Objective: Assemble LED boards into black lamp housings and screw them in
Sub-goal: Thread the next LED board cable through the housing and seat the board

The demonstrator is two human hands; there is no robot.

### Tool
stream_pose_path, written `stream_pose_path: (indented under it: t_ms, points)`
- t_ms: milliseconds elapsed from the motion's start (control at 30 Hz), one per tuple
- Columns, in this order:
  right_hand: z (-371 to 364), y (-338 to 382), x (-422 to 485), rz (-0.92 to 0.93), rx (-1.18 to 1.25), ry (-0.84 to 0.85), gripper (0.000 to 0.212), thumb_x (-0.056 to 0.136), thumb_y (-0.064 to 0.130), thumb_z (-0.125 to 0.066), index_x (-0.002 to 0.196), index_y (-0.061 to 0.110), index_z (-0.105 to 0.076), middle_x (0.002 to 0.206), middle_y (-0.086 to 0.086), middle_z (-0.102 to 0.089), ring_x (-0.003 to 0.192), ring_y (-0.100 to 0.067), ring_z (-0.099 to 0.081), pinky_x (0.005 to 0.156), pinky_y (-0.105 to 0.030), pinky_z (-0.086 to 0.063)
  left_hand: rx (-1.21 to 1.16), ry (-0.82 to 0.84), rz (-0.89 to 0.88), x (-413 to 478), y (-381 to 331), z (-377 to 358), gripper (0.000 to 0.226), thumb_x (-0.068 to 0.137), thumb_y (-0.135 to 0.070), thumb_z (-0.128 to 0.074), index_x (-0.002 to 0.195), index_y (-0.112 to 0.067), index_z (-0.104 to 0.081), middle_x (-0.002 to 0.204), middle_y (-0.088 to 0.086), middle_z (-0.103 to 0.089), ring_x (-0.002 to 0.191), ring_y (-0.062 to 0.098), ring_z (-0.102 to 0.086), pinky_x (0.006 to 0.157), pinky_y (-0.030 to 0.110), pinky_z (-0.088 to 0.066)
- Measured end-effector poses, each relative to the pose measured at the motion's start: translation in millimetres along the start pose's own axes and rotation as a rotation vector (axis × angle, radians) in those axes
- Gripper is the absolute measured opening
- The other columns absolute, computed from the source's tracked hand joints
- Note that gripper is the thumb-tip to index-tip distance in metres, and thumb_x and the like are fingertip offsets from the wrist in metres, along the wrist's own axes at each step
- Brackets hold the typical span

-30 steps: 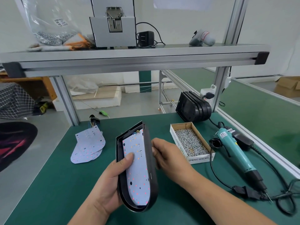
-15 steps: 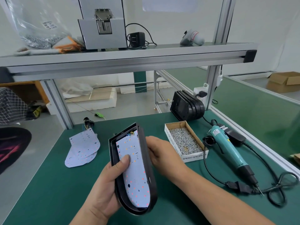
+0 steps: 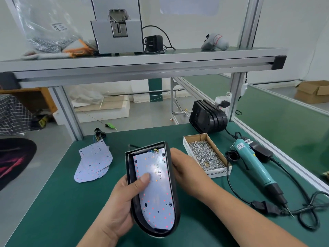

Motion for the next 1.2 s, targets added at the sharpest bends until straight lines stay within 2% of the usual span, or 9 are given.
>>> stream_pose_path:
  t_ms: [100,267,400,500,667,800,933,1033,1200]
  points:
    - [-3,8,-1,0.071,0.018,0.054,0.018,0.102,0.004,-0.052,0.113,0.011,-0.064,0.11,0.0,-0.063,0.104,-0.02,-0.064,0.086,-0.042,-0.053,-0.036,0.017,0.001,2,1,-1,0.049,0.089,-0.025,-0.078,0.127,0.004,-0.069,0.127,0.031,-0.07,0.103,0.041,-0.075,0.084,0.05,-0.061]
    - [10,21,1,0.096,0.103,0.005,0.017,0.103,0.027,-0.05,0.095,0.04,-0.058,0.087,0.014,-0.054,0.076,-0.012,-0.06,0.068,-0.018,-0.044,-0.117,0.036,0.017,2,0,2,0.069,0.077,-0.033,-0.092,0.132,0.002,-0.068,0.13,0.025,-0.071,0.1,0.034,-0.077,0.081,0.044,-0.063]
    - [19,13,1,0.082,0.088,-0.054,0.035,0.103,0.006,-0.055,0.088,0.037,-0.061,0.084,0.017,-0.057,0.073,-0.015,-0.061,0.066,-0.028,-0.049,-0.097,0.128,0.046,0,6,-9,0.075,0.078,-0.03,-0.093,0.14,0.001,-0.063,0.145,0.027,-0.061,0.122,0.037,-0.069,0.094,0.047,-0.059]
    - [14,8,2,0.077,0.035,-0.012,0.017,0.094,-0.004,-0.06,0.092,0.011,-0.067,0.089,0.001,-0.063,0.085,-0.02,-0.064,0.072,-0.042,-0.053,-0.031,0.111,0.027,2,7,-8,0.063,0.079,-0.023,-0.092,0.133,-0.001,-0.069,0.14,0.027,-0.065,0.125,0.041,-0.067,0.097,0.047,-0.059]
    - [17,17,2,0.088,-0.008,-0.035,0.034,0.084,-0.001,-0.062,0.082,0.032,-0.053,0.084,0.02,-0.052,0.076,0.005,-0.053,0.066,-0.011,-0.039,0.109,0.127,0.015,3,5,-3,0.049,0.087,-0.01,-0.079,0.135,-0.005,-0.069,0.141,0.026,-0.065,0.131,0.046,-0.062,0.107,0.052,-0.054]
    - [11,1,-1,-0.045,0.123,0.012,0.026,0.094,0.001,-0.058,0.092,0.026,-0.067,0.091,0.014,-0.062,0.086,-0.007,-0.057,0.078,-0.03,-0.05,0.198,0.097,-0.038,2,0,-5,0.053,0.08,-0.019,-0.088,0.13,-0.012,-0.072,0.136,0.023,-0.069,0.128,0.042,-0.066,0.104,0.049,-0.057]
    - [16,4,-3,-0.126,0.32,-0.043,0.011,0.09,0.002,-0.067,0.088,-0.009,-0.064,0.091,-0.006,-0.061,0.083,-0.01,-0.058,0.073,-0.02,-0.047,0.425,0.022,-0.164,-1,-13,-12,0.056,0.072,-0.033,-0.09,0.126,-0.034,-0.074,0.133,0.005,-0.074,0.126,0.024,-0.069,0.102,0.036,-0.057]
    - [18,10,-2,-0.14,0.515,-0.048,0.007,0.089,0.001,-0.065,0.084,-0.003,-0.067,0.098,-0.015,-0.059,0.082,-0.011,-0.057,0.075,-0.022,-0.045,0.5,0.042,-0.275,-5,-25,-23,0.051,0.077,-0.035,-0.087,0.125,-0.037,-0.074,0.131,0.0,-0.075,0.124,0.019,-0.07,0.097,0.025,-0.055]
    - [25,24,-6,0.054,0.245,-0.066,0.018,0.085,-0.006,-0.067,0.092,0.009,-0.073,0.095,0.006,-0.059,0.087,-0.016,-0.059,0.079,-0.029,-0.047,0.57,0.075,-0.396,-12,-37,-31,0.043,0.083,-0.036,-0.084,0.126,-0.032,-0.074,0.13,0.003,-0.073,0.122,0.02,-0.069,0.097,0.025,-0.053]
Point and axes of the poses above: each hand's wrist, its own x-axis towards the middle knuckle, its own z-axis out of the back of the hand, y = z × x, the point moved 9 cm from there along x, towards the middle knuckle
